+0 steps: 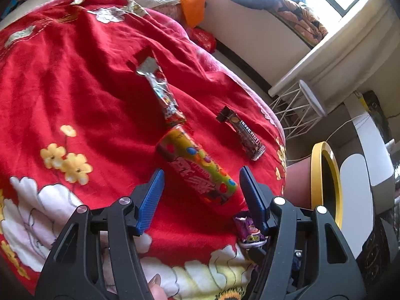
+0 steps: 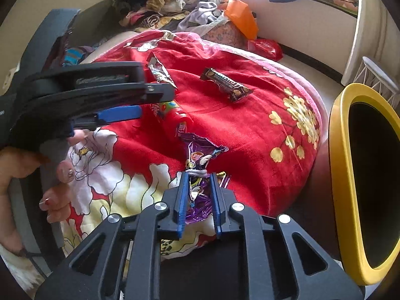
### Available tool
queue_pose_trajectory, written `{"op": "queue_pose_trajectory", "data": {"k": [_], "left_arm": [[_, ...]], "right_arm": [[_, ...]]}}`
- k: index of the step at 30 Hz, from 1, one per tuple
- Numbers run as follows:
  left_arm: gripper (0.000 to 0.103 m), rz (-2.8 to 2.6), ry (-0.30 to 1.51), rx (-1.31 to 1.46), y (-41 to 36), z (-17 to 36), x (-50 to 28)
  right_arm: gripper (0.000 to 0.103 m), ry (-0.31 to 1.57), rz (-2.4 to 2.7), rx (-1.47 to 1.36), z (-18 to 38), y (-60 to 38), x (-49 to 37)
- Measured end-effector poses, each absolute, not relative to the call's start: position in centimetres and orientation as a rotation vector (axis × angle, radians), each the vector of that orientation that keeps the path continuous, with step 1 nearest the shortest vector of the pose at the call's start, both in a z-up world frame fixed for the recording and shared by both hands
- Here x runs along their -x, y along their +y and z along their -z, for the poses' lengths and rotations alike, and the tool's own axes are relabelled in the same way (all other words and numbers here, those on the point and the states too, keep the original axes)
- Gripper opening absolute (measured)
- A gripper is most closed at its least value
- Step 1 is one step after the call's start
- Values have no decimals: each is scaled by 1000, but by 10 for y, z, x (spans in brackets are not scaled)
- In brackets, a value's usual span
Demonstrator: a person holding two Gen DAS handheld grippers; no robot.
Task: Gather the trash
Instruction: 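Grasp the red candy tube with the left tool while the right tool grasps the purple wrapper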
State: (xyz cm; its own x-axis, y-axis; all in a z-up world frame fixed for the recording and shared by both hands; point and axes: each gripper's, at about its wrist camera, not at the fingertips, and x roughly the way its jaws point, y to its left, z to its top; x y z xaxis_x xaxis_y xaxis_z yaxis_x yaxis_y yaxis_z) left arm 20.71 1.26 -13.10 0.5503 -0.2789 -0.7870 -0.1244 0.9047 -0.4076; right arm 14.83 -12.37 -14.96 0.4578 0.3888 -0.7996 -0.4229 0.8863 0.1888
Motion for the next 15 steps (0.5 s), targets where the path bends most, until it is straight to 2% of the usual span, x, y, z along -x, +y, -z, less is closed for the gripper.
{"op": "queue_pose_trajectory", "data": {"k": [9, 15], "left_arm": [[54, 82, 1046, 508, 11, 150, -218], [45, 81, 1046, 558, 17, 155, -218]], "right_arm": [[13, 968, -501, 19, 150, -129, -149], [13, 961, -502, -4, 148, -133, -147]]}}
